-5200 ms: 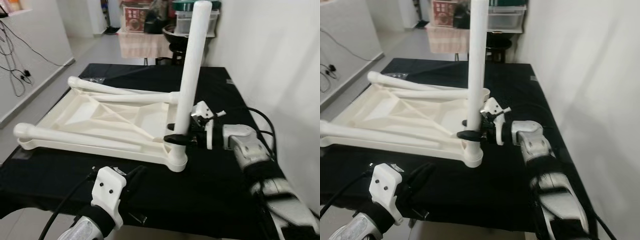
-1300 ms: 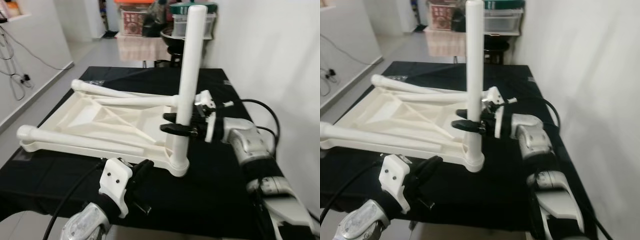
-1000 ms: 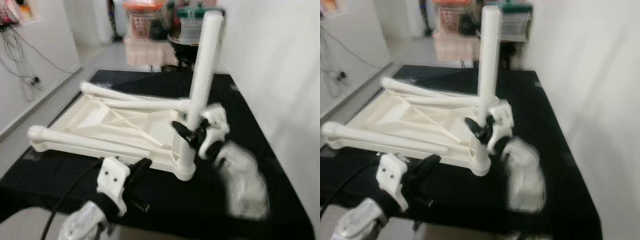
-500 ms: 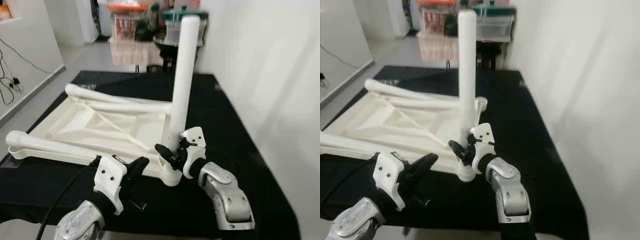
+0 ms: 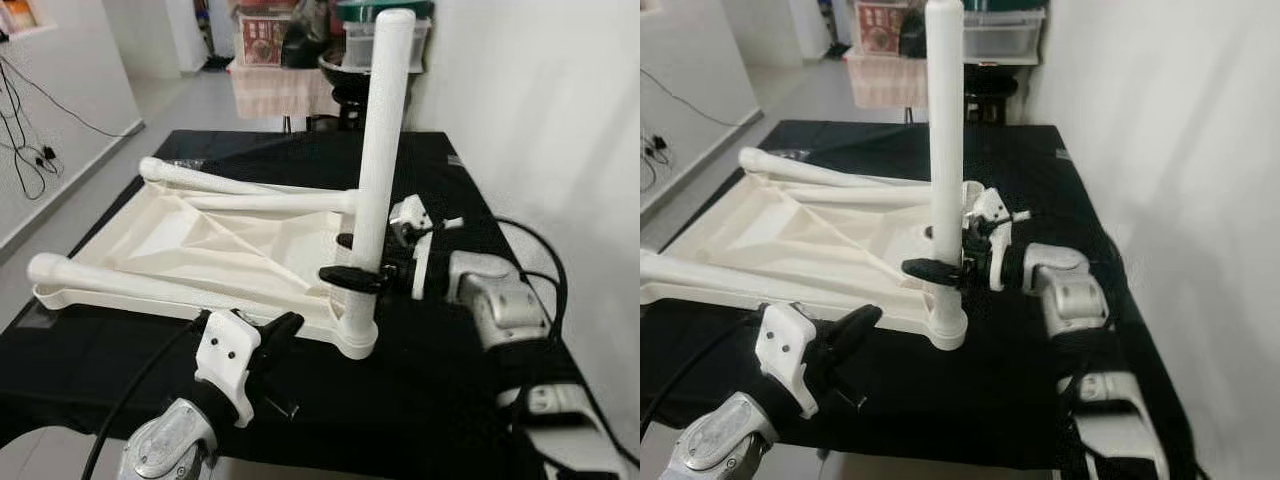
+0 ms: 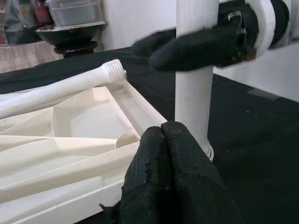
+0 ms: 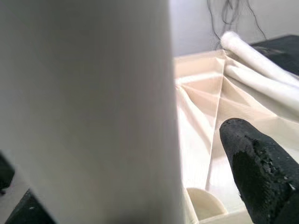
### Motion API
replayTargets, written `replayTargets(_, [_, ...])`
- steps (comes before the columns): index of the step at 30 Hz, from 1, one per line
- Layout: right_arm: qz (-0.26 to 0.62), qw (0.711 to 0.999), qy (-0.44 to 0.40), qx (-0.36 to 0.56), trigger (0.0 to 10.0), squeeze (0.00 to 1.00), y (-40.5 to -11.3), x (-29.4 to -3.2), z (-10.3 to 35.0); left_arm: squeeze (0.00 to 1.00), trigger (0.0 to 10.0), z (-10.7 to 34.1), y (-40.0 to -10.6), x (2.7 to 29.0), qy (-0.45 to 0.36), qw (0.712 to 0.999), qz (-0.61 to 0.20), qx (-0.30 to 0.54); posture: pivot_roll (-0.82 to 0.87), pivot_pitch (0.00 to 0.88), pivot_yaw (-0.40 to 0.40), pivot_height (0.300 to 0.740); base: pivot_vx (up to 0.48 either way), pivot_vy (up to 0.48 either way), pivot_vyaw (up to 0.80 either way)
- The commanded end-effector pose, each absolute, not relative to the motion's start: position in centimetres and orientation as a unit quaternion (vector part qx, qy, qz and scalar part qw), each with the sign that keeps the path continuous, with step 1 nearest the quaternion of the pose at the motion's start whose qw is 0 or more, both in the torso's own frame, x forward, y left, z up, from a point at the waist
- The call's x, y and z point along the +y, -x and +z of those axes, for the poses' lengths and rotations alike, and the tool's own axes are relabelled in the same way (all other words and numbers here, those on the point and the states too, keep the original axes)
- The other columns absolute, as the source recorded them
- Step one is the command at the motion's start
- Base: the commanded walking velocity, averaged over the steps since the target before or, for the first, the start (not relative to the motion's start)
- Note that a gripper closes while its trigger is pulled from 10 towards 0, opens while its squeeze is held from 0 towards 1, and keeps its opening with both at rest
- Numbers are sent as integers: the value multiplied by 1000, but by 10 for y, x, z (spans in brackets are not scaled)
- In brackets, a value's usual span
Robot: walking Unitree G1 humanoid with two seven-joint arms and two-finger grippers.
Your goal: Building children table
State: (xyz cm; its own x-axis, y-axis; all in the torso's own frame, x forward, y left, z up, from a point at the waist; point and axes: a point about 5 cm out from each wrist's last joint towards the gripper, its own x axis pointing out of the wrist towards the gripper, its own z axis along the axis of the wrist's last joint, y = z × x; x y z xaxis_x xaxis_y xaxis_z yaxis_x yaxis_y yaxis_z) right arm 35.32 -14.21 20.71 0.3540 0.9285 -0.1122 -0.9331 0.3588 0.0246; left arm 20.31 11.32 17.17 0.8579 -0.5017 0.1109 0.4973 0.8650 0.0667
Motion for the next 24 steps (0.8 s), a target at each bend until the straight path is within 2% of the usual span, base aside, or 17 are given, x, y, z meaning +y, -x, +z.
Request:
replayTargets(1, [581, 812, 20, 55, 10000, 0, -359, -140, 211, 0, 10000, 167, -204, 113, -17, 965, -257, -56, 14, 0, -28, 740, 0, 0, 0])
replayTargets(4, [579, 813, 20, 57, 10000, 0, -364, -141, 213, 0, 10000, 167, -204, 113, -17, 965, -257, -55, 17, 0, -30, 740, 0, 0, 0])
replayTargets(5, [576, 815, 17, 59, 78, 0, -367, -142, 214, 0, 10000, 167, -203, 112, -17, 965, -257, -55, 21, 0, -32, 740, 0, 0, 0])
replayTargets(17, [552, 832, 17, 58, 0, 0, -360, -170, 200, 0, 10000, 167, -201, 110, -15, 964, -259, -55, 14, 0, -29, 740, 0, 0, 0])
replayTargets(18, [508, 858, 18, 71, 0, 0, -354, -177, 191, 0, 10000, 168, -201, 111, -15, 964, -259, -56, 4, 0, -35, 740, 0, 0, 0])
replayTargets(19, [424, 901, 24, 91, 0, 0, -345, -179, 175, 0, 10000, 169, -201, 112, -15, 964, -259, -57, -6, 5, -36, 740, 0, 0, 0])
replayTargets(20, [248, 965, -1, 88, 0, 0, -335, -180, 165, 0, 10000, 170, -201, 114, -16, 964, -258, -57, -18, 11, -31, 740, 0, 0, 0])
replayTargets(22, [248, 965, -1, 88, 0, 0, -335, -180, 165, 0, 10000, 170, -201, 114, -16, 964, -258, -57, -18, 11, -31, 740, 0, 0, 0])
replayTargets(24, [114, 984, -36, 129, 0, 0, -289, -161, 138, 0, 10000, 171, -202, 116, -17, 964, -258, -58, -26, 18, -24, 740, 0, 0, 0])
